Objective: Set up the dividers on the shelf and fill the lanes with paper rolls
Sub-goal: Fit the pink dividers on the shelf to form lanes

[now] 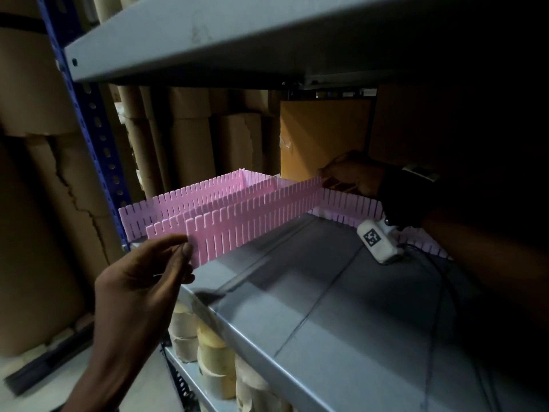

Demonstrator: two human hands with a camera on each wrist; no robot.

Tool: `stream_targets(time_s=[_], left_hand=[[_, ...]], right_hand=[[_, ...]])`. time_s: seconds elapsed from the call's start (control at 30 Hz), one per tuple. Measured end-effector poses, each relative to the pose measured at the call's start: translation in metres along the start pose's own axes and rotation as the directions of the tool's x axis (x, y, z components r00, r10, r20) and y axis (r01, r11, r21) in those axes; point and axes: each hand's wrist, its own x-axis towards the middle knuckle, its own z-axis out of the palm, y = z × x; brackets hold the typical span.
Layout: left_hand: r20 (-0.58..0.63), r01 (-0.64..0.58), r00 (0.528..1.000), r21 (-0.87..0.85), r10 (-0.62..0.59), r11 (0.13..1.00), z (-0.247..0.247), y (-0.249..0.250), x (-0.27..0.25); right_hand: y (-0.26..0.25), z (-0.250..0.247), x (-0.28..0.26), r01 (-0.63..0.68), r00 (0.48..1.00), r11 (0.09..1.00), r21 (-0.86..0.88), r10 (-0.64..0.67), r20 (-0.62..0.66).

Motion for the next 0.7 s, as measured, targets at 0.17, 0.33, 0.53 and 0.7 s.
stream_targets(time_s=[0.17, 0.33, 0.53, 0.7], left_hand=[[0.029, 0.006, 1.0, 0.001, -0.006, 1.0, 0.0, -0.004, -0.009], [0.028, -0.016, 0.999, -0.002, 0.016, 1.0, 0.004, -0.004, -0.019], [0.043, -0.027, 0.999, 0.041, 0.026, 0.999, 0.004, -0.007, -0.028], [0.073, -0.009, 0.997, 0.146, -0.001, 0.989, -0.003, -0.015, -0.033]], right_hand=[[0.009, -0.001, -0.004, 0.116, 0.993, 0.956, -0.269, -0.111, 0.033], [0.002, -0.001, -0.008, 0.048, 0.996, 0.928, -0.368, -0.016, 0.09], [0.005, 0.001, -0.015, 0.101, 0.995, 0.915, -0.392, -0.095, 0.034], [0.001, 0.005, -0.02, 0.032, 0.999, 0.974, -0.223, -0.036, -0.012]])
